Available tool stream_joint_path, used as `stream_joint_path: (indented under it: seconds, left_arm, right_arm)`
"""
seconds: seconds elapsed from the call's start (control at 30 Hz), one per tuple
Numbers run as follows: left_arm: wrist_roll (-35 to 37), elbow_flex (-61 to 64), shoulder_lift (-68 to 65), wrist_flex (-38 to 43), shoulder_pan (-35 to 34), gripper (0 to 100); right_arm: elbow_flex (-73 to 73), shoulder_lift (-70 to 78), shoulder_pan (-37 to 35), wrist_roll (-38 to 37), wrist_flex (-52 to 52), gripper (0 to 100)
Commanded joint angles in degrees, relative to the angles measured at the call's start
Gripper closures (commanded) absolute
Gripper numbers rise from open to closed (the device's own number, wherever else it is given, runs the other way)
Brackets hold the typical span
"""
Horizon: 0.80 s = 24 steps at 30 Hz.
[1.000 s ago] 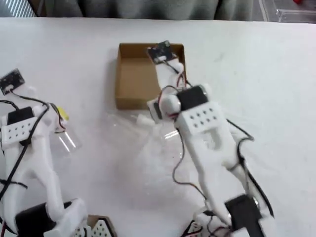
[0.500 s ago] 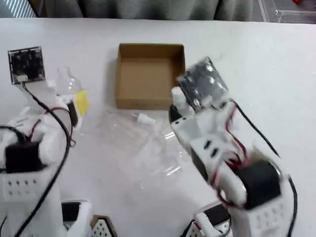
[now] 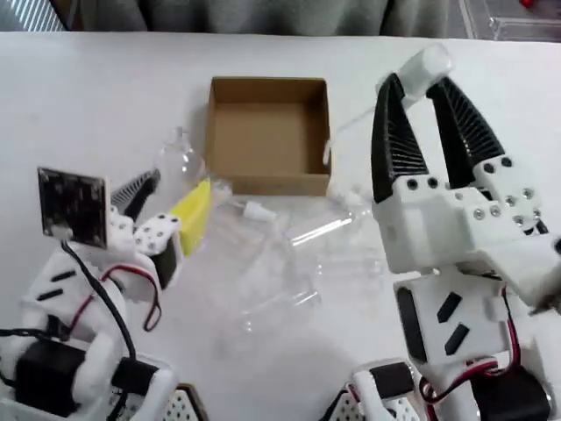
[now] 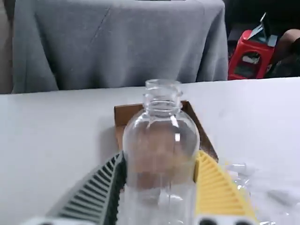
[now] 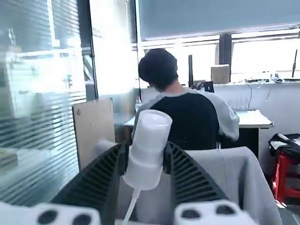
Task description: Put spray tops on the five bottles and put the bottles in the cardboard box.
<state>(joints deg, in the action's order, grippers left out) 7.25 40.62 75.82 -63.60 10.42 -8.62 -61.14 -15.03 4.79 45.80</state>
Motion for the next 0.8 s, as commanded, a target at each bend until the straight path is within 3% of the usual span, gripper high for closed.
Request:
stream_joint_path:
  seconds: [0.0, 0.17, 0.3, 0.53, 0.67, 0.77]
  left_arm:
    - [-0.53, 12.66, 9.63, 11.96, 1.45, 93]
    - [-0.44, 24.62, 21.14, 20.13, 1.45, 93]
    - [-0.44, 29.71, 24.31, 22.33, 2.33, 93]
    - [-0.53, 33.14, 24.57, 22.51, 9.71, 94]
    - [-1.23, 34.81, 24.66, 22.77, 9.8, 94]
    - [-7.82, 36.48, 24.66, 24.18, 10.15, 94]
  right_arm:
    - [2.55, -0.04, 0.48, 2.29, -4.0, 98.3]
    - [2.02, 0.04, 0.4, 4.75, -4.62, 98.3]
    - [-3.96, -0.92, -4.0, 5.8, -9.54, 98.3]
    - [-14.77, -2.68, -11.47, 5.63, -21.76, 98.3]
    - [-15.12, -0.84, -16.57, -1.14, -23.08, 98.3]
    - [-14.77, 1.27, -19.47, -5.1, -24.13, 98.3]
